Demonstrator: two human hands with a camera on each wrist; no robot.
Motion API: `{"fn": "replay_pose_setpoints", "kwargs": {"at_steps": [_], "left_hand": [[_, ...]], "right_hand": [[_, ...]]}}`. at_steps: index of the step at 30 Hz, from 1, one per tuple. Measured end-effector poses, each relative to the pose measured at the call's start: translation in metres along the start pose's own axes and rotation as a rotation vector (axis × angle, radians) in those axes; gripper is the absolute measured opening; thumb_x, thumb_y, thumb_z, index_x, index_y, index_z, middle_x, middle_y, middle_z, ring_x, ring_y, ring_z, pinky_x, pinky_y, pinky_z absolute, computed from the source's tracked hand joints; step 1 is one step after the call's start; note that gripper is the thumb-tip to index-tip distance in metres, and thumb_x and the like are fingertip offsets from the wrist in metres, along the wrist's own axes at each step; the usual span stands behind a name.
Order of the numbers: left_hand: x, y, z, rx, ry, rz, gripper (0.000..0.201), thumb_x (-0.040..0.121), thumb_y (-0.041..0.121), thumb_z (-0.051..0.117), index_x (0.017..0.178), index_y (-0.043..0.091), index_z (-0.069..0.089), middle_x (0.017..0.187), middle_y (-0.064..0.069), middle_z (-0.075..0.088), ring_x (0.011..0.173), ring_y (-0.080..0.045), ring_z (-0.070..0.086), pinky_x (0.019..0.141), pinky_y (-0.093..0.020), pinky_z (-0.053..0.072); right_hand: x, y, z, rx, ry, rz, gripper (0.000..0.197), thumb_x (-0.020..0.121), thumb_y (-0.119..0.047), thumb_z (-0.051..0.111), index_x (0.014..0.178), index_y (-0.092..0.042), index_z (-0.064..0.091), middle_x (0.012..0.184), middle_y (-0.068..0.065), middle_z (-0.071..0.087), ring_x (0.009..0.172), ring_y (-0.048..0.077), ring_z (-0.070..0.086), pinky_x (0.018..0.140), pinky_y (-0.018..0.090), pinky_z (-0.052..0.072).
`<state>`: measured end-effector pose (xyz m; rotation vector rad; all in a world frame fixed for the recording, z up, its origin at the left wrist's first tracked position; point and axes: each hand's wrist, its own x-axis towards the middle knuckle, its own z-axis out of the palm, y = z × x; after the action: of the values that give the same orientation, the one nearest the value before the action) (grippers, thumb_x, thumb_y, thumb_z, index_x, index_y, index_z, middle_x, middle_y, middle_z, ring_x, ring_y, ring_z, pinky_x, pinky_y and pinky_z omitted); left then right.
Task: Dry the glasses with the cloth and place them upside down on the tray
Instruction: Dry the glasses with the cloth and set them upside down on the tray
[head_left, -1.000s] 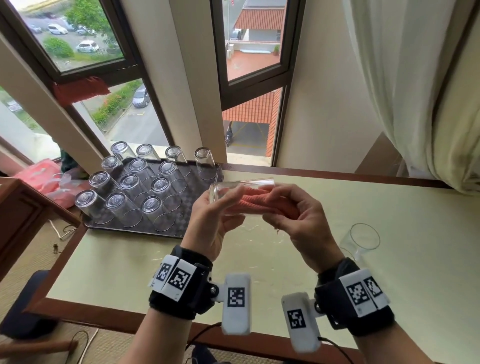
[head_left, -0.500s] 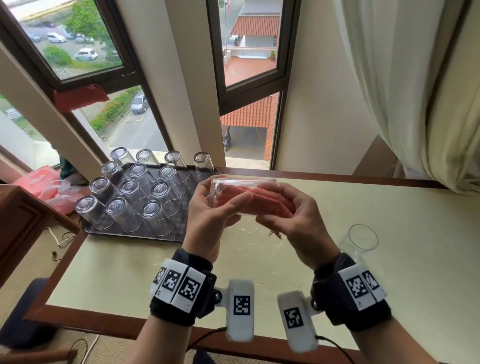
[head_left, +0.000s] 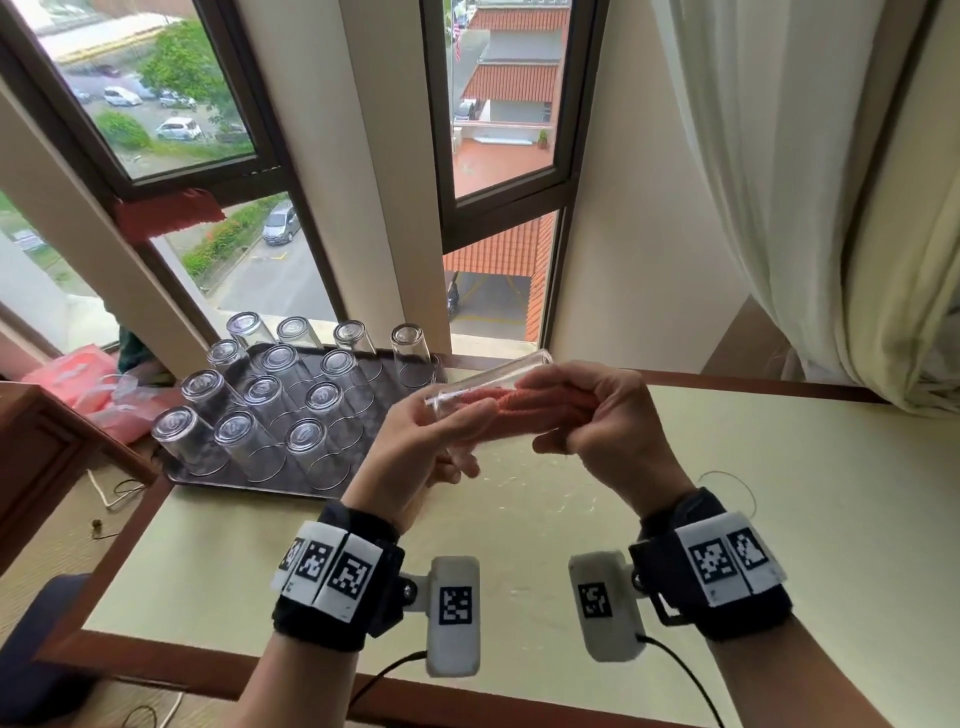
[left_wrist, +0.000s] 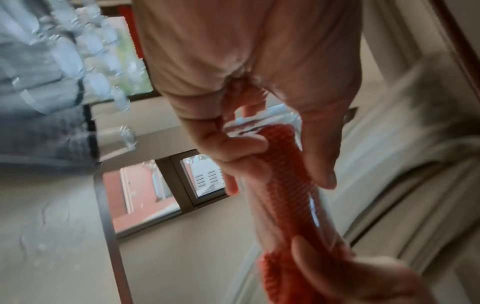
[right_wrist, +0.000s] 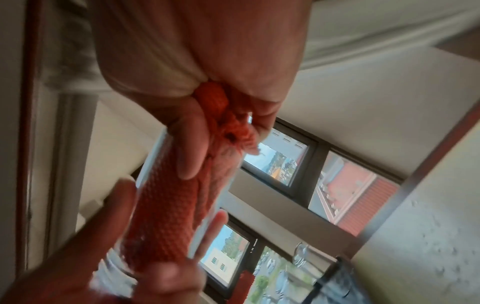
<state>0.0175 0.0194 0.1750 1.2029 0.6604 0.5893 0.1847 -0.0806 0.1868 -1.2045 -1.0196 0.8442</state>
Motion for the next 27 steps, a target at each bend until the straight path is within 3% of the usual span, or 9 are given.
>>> {"fn": "replay_pose_setpoints", "kwargs": {"at_steps": [4, 7, 10, 13, 15, 17, 21, 25, 27], "left_hand": [[-0.006, 0.003, -0.004, 0.073, 0.040, 0.225, 0.068, 0.054, 0.008, 0.096, 0.112, 0.010, 0.060, 0.088, -0.001, 0.075, 0.070, -0.015, 0.070, 0.058, -0.024, 0.057], [-0.008, -0.002, -0.010, 0.186, 0.066, 0.357, 0.067, 0.054, -0.001, 0.088, 0.113, 0.014, 0.060, 0.100, -0.001, 0.075, 0.091, -0.014, 0.073, 0.077, -0.022, 0.057], [-0.008, -0.004, -0.022, 0.229, 0.069, 0.313, 0.071, 0.058, -0.006, 0.089, 0.118, 0.016, 0.058, 0.106, -0.004, 0.074, 0.097, -0.017, 0.072, 0.081, -0.023, 0.056], [-0.012, 0.001, -0.034, 0.114, -0.057, 0.116, 0.068, 0.064, 0.022, 0.093, 0.122, 0.014, 0.059, 0.106, -0.012, 0.073, 0.088, -0.021, 0.070, 0.067, -0.029, 0.057], [-0.015, 0.000, -0.038, -0.054, -0.041, 0.006, 0.074, 0.058, 0.057, 0.088, 0.116, 0.017, 0.065, 0.087, -0.011, 0.073, 0.062, -0.011, 0.063, 0.045, -0.017, 0.043], [-0.014, 0.000, -0.040, -0.196, 0.032, -0.056, 0.078, 0.062, 0.067, 0.079, 0.117, 0.013, 0.065, 0.075, -0.011, 0.070, 0.045, -0.007, 0.052, 0.038, -0.013, 0.033], [-0.009, 0.001, -0.037, -0.174, 0.099, 0.033, 0.051, 0.077, 0.035, 0.071, 0.118, 0.009, 0.058, 0.083, -0.009, 0.071, 0.060, -0.014, 0.066, 0.045, -0.015, 0.043], [-0.008, 0.000, -0.035, -0.083, 0.047, 0.145, 0.067, 0.060, 0.019, 0.092, 0.115, 0.016, 0.054, 0.096, -0.003, 0.072, 0.080, -0.018, 0.069, 0.063, -0.024, 0.056], [-0.007, -0.003, -0.030, -0.045, 0.018, 0.202, 0.067, 0.060, 0.003, 0.089, 0.116, 0.014, 0.053, 0.106, -0.008, 0.069, 0.088, -0.017, 0.071, 0.071, -0.025, 0.059]], "right_hand": [[0.008, 0.004, 0.002, 0.027, -0.049, 0.041, 0.068, 0.063, 0.035, 0.053, 0.080, -0.026, 0.078, 0.086, 0.002, 0.076, 0.084, 0.021, 0.072, 0.057, 0.030, 0.060], [0.011, 0.009, 0.009, 0.027, -0.089, 0.048, 0.054, 0.051, 0.015, 0.067, 0.088, -0.023, 0.078, 0.089, 0.004, 0.075, 0.081, 0.026, 0.067, 0.061, 0.039, 0.055], [0.012, 0.018, 0.018, 0.108, -0.059, 0.056, 0.056, 0.048, 0.021, 0.063, 0.089, -0.015, 0.078, 0.088, 0.007, 0.076, 0.081, 0.025, 0.070, 0.059, 0.037, 0.058], [0.013, 0.019, 0.032, 0.158, -0.075, 0.046, 0.062, 0.060, 0.040, 0.048, 0.093, -0.004, 0.075, 0.090, 0.012, 0.077, 0.086, 0.026, 0.075, 0.061, 0.041, 0.063], [0.017, 0.016, 0.040, 0.106, -0.118, 0.015, 0.062, 0.063, 0.042, 0.042, 0.098, 0.001, 0.072, 0.095, 0.012, 0.077, 0.092, 0.028, 0.075, 0.070, 0.047, 0.061], [0.023, 0.009, 0.046, 0.016, -0.149, -0.001, 0.064, 0.064, 0.040, 0.045, 0.104, -0.003, 0.071, 0.097, 0.009, 0.077, 0.095, 0.024, 0.075, 0.068, 0.038, 0.063], [0.035, -0.001, 0.050, -0.069, -0.122, 0.071, 0.065, 0.065, 0.038, 0.036, 0.095, -0.008, 0.072, 0.088, 0.004, 0.075, 0.087, 0.019, 0.075, 0.064, 0.044, 0.061], [0.036, -0.004, 0.044, -0.077, -0.039, 0.124, 0.058, 0.069, 0.034, 0.036, 0.091, -0.006, 0.071, 0.087, 0.008, 0.072, 0.078, 0.023, 0.072, 0.055, 0.035, 0.059], [0.032, -0.001, 0.041, -0.082, 0.019, 0.122, 0.053, 0.067, 0.029, 0.040, 0.086, -0.008, 0.073, 0.083, 0.009, 0.072, 0.076, 0.024, 0.071, 0.050, 0.033, 0.058]]}}
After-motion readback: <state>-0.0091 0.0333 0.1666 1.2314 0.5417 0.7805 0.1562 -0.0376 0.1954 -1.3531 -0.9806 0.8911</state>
